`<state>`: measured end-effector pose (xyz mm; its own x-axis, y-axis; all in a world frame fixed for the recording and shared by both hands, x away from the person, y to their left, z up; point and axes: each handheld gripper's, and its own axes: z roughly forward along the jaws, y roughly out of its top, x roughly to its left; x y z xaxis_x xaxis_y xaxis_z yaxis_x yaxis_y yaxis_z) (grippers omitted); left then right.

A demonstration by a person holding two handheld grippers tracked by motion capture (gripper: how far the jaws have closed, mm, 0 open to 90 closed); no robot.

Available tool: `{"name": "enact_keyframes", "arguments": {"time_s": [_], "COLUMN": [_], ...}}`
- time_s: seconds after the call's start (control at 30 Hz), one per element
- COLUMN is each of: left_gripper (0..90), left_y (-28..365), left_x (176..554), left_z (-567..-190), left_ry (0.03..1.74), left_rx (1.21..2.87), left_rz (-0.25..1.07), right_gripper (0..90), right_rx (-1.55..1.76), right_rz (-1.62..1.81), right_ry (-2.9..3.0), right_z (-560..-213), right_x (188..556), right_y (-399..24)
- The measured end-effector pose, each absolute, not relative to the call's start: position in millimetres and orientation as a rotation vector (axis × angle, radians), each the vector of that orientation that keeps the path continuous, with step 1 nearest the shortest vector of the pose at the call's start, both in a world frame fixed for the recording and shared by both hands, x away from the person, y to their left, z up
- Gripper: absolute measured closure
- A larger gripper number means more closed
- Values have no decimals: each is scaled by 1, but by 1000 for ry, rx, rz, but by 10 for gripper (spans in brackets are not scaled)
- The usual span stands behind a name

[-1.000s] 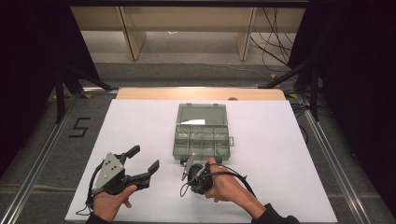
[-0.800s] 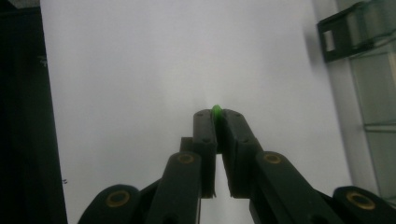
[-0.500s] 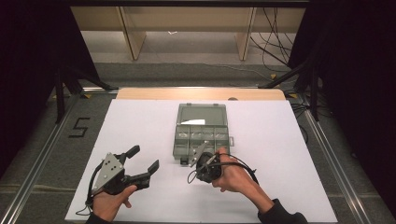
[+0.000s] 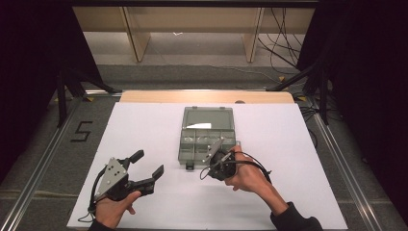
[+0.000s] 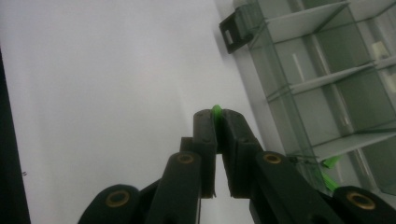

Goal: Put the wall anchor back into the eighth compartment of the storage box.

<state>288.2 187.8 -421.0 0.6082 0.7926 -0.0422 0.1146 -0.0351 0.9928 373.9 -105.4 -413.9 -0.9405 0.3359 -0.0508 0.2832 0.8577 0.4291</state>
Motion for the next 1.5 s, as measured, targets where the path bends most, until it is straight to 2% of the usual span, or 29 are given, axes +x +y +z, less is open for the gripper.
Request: {"name": "enact_keyframes", "arguments": {"time_s": [0.87, 1.5], "left_gripper": [173, 173], "left_y": [188, 187], "left_x": [289, 287], "left_z": [-421, -421], "left_ry": [785, 803], "left_rx": [1527, 1541], "left_rz": [646, 645], "right_gripper": [846, 846], "right_rx": [632, 695], "right_rz": [650, 646], "right_ry": [2767, 2700], "right_z": [-401, -407], "right_x": [401, 415], "right_y": [-148, -159]}}
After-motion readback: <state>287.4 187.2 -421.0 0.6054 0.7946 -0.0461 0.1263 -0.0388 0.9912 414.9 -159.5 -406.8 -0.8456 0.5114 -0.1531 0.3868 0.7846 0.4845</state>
